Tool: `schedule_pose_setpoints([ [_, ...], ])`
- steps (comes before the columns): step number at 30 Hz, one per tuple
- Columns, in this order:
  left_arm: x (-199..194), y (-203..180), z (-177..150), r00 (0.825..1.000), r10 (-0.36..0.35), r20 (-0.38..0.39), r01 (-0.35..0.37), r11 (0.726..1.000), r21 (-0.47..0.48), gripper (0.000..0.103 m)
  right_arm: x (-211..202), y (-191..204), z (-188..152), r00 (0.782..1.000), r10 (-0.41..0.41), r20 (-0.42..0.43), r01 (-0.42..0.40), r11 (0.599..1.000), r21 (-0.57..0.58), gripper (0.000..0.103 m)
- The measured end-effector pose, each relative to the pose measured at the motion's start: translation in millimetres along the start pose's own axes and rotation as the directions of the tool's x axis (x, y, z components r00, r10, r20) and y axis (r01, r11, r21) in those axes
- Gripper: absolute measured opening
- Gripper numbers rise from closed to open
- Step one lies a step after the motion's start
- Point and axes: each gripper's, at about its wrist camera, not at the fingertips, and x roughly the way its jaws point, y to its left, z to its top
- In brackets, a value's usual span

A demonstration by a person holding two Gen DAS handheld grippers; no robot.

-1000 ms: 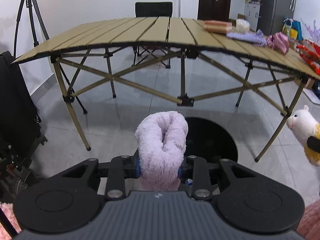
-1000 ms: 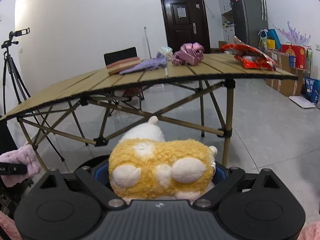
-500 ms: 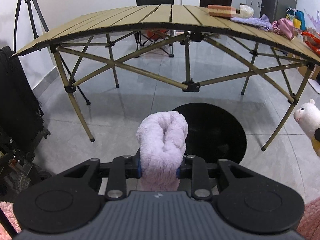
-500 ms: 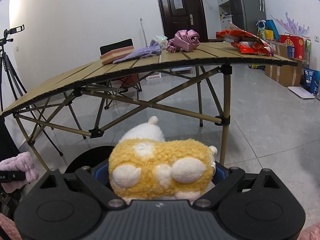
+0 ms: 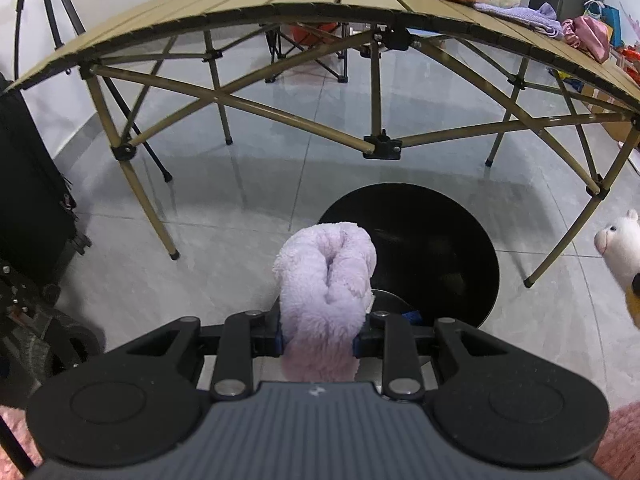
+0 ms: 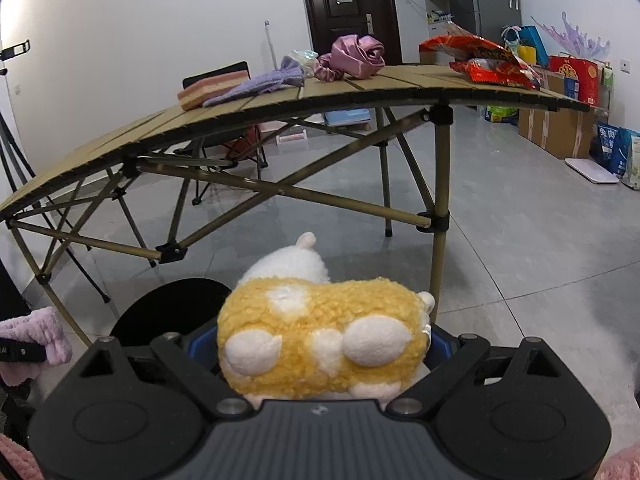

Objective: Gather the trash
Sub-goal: 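Carry the pink knit plush and yellow plush back over the black bin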

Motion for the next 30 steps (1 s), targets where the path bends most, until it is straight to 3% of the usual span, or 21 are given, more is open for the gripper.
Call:
schedule_pose_setpoints([
  [21, 62, -54, 37, 0.991, -0.077, -0.107, 0.079, 0.997, 0.021, 0.029, 43, -7, 2, 0.997, -0.054, -0.049, 0.055, 0.998, 0.021, 0.095],
  [24, 70, -56, 40, 0.989, -0.083, -0.121, 0.086, 0.996, 0.018, 0.032, 47, -8, 3, 0.996, -0.066, -0.054, 0.067, 0.998, 0.022, 0.095],
  [27, 73, -58, 42, 0.99, -0.085, -0.115, 0.088, 0.996, 0.019, 0.052, 53, -8, 4, 0.996, -0.065, -0.065, 0.067, 0.997, 0.025, 0.095],
  [29, 73, -60, 43, 0.99, -0.093, -0.102, 0.095, 0.995, 0.018, 0.088, 53, -10, 3, 0.995, -0.07, -0.067, 0.072, 0.997, 0.033, 0.095],
  [30, 72, -61, 44, 0.991, -0.092, -0.095, 0.095, 0.995, 0.021, 0.098, 54, -11, 4, 0.995, -0.073, -0.066, 0.075, 0.996, 0.042, 0.095],
])
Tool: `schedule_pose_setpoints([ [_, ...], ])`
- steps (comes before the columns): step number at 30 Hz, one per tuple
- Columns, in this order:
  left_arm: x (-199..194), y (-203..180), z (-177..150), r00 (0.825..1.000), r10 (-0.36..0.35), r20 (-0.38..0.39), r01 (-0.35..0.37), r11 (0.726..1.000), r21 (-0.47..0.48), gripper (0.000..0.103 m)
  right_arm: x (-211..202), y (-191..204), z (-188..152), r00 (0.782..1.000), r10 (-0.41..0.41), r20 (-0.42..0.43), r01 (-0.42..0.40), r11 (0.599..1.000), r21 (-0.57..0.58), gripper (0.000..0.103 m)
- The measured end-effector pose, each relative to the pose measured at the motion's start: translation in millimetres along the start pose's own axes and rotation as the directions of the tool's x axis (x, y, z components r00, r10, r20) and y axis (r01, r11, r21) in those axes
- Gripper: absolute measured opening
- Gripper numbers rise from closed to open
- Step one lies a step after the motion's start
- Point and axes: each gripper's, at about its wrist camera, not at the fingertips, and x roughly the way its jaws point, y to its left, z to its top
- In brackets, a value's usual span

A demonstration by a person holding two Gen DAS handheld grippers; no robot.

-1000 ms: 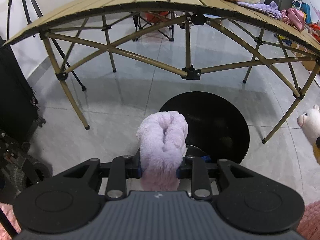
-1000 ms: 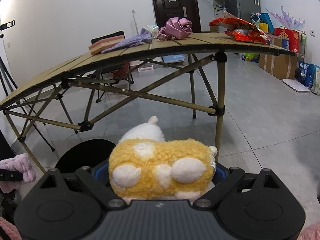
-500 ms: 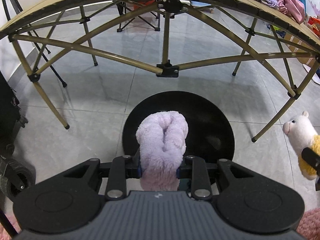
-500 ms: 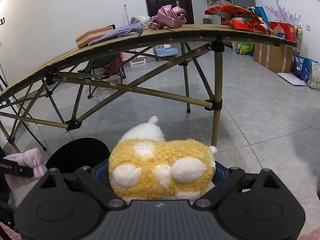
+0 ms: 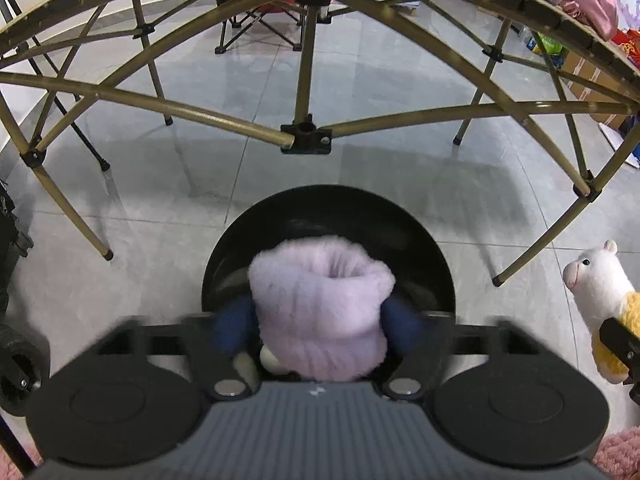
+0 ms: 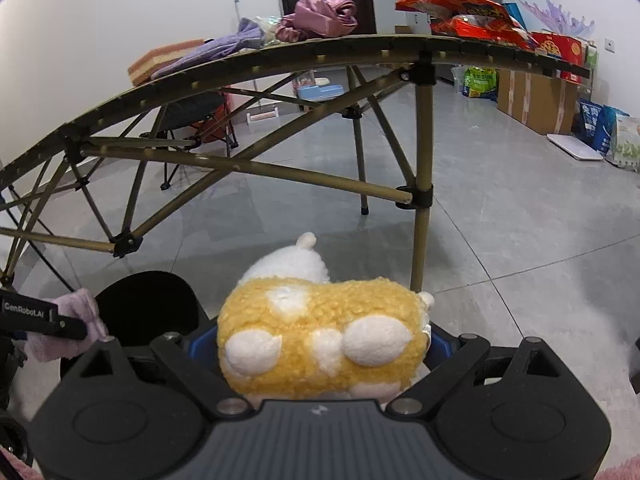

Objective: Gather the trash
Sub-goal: 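Carry the pink knit plush and yellow plush back over the black bin, then open left tool to drop pink plush while right tool drops yellow plush into bin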

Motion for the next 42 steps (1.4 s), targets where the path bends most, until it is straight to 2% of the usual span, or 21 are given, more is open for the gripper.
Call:
schedule_pose_setpoints([
  [1, -2, -1, -1, 1.0, 0.006, 0.02, -0.006, 1.0, 0.006, 0.103, 0, -2, 0, 1.0, -0.001, 0.0, 0.001, 1.0, 0.008, 0.095],
  [3, -4, -4, 0, 0.999, 0.028, 0.036, -0.029, 0.999, 0.023, 0.103, 0, -4, 0, 1.0, -0.002, -0.003, 0.002, 1.0, 0.019, 0.095],
  [12, 2, 6, -2, 0.999, 0.037, -0.025, -0.037, 0.999, -0.014, 0.103, -2, -2, -1, 1.0, 0.004, -0.003, -0.004, 1.0, 0.009, 0.095],
  [22, -5, 22, -8, 0.998, 0.051, -0.024, -0.052, 0.998, -0.041, 0.103, -6, 14, -1, 1.0, 0.025, -0.006, -0.025, 0.999, -0.024, 0.095],
  [32, -19, 47, -12, 0.998, 0.067, 0.006, -0.067, 0.995, -0.08, 0.103, -3, 54, 1, 0.998, 0.061, -0.019, -0.062, 0.994, -0.089, 0.095],
  [42, -27, 90, -19, 0.997, 0.079, 0.013, -0.077, 0.986, -0.147, 0.103, 8, 114, 3, 0.993, 0.109, -0.048, -0.116, 0.979, -0.17, 0.095],
])
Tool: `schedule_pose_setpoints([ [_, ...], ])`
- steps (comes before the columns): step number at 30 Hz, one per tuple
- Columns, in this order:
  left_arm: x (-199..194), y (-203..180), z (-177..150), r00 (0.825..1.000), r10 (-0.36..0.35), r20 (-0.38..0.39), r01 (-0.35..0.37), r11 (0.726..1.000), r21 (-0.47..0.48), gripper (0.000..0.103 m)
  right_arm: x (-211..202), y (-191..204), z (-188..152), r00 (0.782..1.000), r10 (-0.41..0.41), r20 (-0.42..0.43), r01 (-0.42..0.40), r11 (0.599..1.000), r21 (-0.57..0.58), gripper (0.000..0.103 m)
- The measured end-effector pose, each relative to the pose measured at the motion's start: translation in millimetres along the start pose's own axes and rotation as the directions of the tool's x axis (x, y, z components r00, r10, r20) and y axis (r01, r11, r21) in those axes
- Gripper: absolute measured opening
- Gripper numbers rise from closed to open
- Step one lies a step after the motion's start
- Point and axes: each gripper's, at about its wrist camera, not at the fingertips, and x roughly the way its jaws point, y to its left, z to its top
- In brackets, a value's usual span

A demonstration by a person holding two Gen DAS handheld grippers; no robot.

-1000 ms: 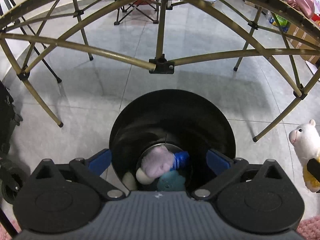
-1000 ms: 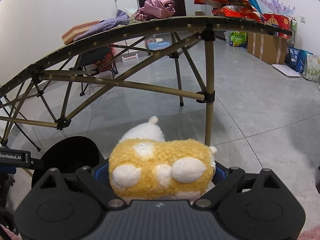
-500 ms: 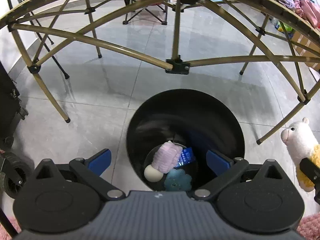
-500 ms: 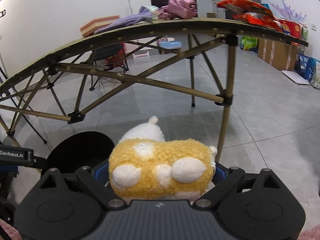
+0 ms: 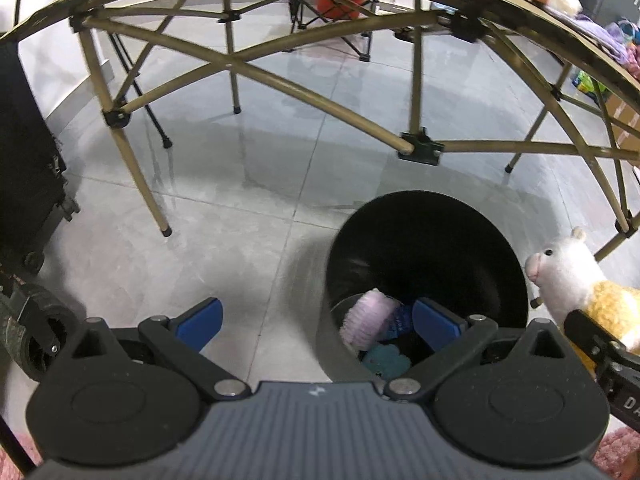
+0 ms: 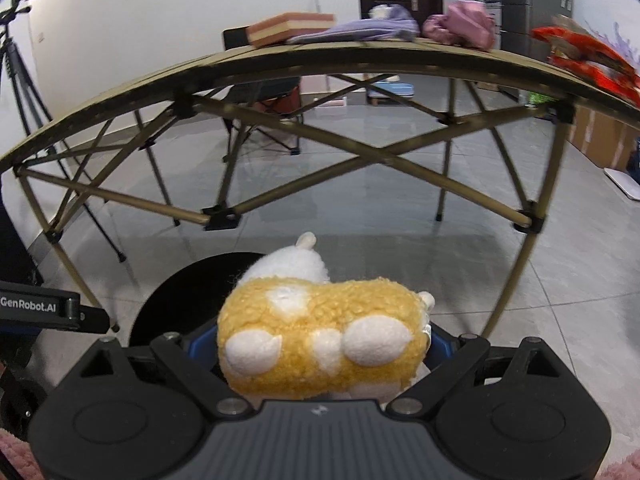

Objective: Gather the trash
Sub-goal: 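Open left tool to drop pink plush while right tool drops yellow plush into bin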

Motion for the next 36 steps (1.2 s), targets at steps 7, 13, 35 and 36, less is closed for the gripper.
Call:
schedule_pose_setpoints([
  [7, -2, 31, -1, 1.0, 0.015, 0.003, -0.014, 0.998, -0.058, 0.103, 17, 35, 3, 0.999, 0.027, -0.029, -0.028, 0.998, -0.047, 0.095],
  [13, -3, 44, -2, 0.999, 0.038, 0.008, -0.037, 0.997, -0.071, 0.103, 34, 57, 6, 0.996, 0.039, -0.084, -0.044, 0.997, -0.061, 0.095],
  [35, 5, 61, -6, 0.992, 0.122, 0.01, -0.121, 0.989, -0.086, 0.103, 76, 82, 5, 0.971, 0.042, -0.235, -0.053, 0.998, -0.041, 0.095],
  [36, 5, 62, -6, 0.992, 0.125, 0.009, -0.124, 0.989, -0.086, 0.103, 77, 82, 5, 0.97, 0.042, -0.238, -0.052, 0.998, -0.038, 0.095],
])
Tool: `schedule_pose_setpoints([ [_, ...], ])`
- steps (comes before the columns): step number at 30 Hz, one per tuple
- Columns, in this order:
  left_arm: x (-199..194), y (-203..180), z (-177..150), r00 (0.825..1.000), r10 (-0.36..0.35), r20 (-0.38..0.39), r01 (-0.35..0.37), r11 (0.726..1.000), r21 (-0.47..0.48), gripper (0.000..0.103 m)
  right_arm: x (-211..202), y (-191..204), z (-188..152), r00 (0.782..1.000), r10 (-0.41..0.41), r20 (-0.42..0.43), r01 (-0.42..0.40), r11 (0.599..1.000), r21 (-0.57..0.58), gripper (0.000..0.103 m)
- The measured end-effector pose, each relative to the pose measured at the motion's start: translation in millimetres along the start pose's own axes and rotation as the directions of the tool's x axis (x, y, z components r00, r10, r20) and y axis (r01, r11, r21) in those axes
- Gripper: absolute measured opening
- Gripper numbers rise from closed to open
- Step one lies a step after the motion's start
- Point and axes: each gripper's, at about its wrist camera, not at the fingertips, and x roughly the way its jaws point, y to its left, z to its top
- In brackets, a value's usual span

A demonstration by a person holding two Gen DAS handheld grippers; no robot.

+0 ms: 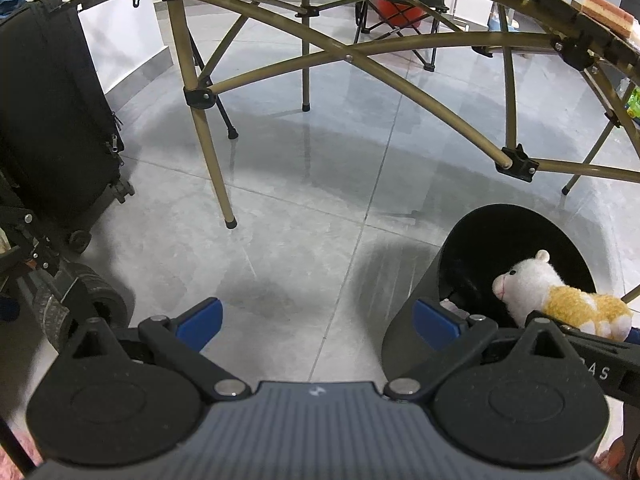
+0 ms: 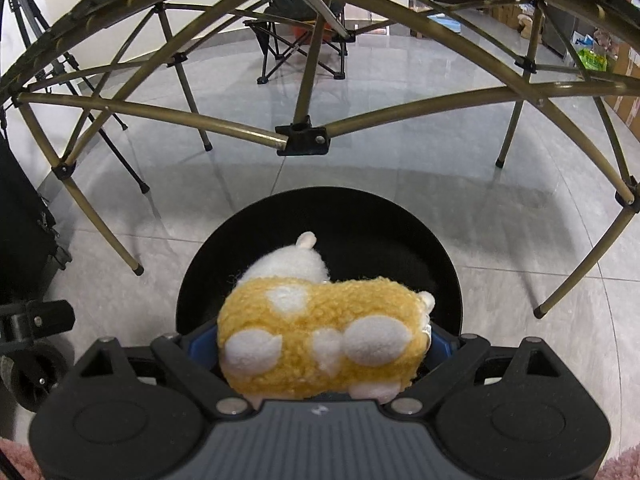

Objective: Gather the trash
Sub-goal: 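Open left tool to drop pink plush while right tool drops yellow plush into bin, then move both open tools back toward the table items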

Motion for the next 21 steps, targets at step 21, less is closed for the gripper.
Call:
schedule_pose_setpoints([
  [21, -19, 1, 0, 0.998, -0.025, 0.057, 0.025, 1.0, -0.008, 0.103, -12, -16, 12, 0.999, 0.039, 0.032, -0.041, 0.997, 0.065, 0.103],
])
